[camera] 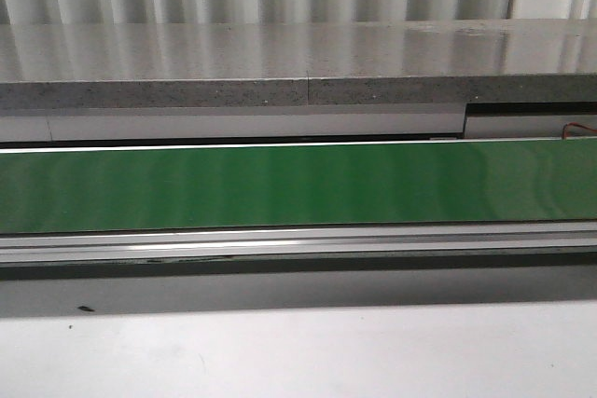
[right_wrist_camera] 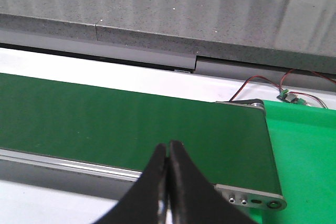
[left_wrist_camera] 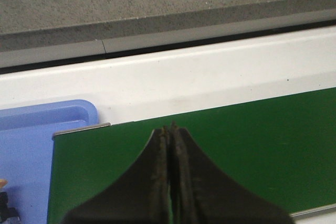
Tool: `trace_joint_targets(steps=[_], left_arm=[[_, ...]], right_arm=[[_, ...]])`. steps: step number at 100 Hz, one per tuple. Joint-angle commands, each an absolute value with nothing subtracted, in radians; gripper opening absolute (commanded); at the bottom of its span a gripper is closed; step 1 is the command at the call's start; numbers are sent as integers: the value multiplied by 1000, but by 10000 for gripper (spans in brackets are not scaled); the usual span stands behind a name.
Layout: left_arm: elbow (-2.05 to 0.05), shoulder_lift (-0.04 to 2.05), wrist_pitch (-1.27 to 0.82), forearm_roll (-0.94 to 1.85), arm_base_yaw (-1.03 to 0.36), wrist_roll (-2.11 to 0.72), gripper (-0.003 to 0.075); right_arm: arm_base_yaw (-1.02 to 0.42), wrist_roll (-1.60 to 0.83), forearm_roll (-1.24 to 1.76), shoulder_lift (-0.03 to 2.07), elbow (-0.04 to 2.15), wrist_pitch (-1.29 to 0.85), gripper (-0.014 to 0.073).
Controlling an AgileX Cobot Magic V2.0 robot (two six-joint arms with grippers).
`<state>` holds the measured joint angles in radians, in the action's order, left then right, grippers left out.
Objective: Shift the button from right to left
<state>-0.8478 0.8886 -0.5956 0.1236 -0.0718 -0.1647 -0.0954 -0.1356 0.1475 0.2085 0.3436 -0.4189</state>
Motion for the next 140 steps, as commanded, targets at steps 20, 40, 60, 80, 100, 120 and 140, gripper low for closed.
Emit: trace_joint_targets(steps=[20, 40, 60, 80, 100, 120, 140], left_arm=[[-683, 626, -415, 141, -79, -156, -20], [-555, 457, -331, 151, -79, -156, -20], [-458, 331, -317, 160, -77, -156, -21], [-375, 221, -317, 160, -77, -156, -21], [-305, 134, -306, 160, -77, -156, -21], [-178, 120, -81, 40, -77, -103, -21], [-51, 94, -33, -37, -77, 54, -21]], right_arm=[[-97, -143, 142, 217, 369, -340, -69], [-97, -143, 142, 217, 369, -340, -69], [-97, -143, 142, 217, 369, -340, -69], [-97, -143, 142, 217, 369, -340, -69], [-97, -143, 142, 217, 369, -340, -69], [-97, -143, 142, 217, 369, -340, -69], [-97, -143, 142, 217, 369, -340, -69]])
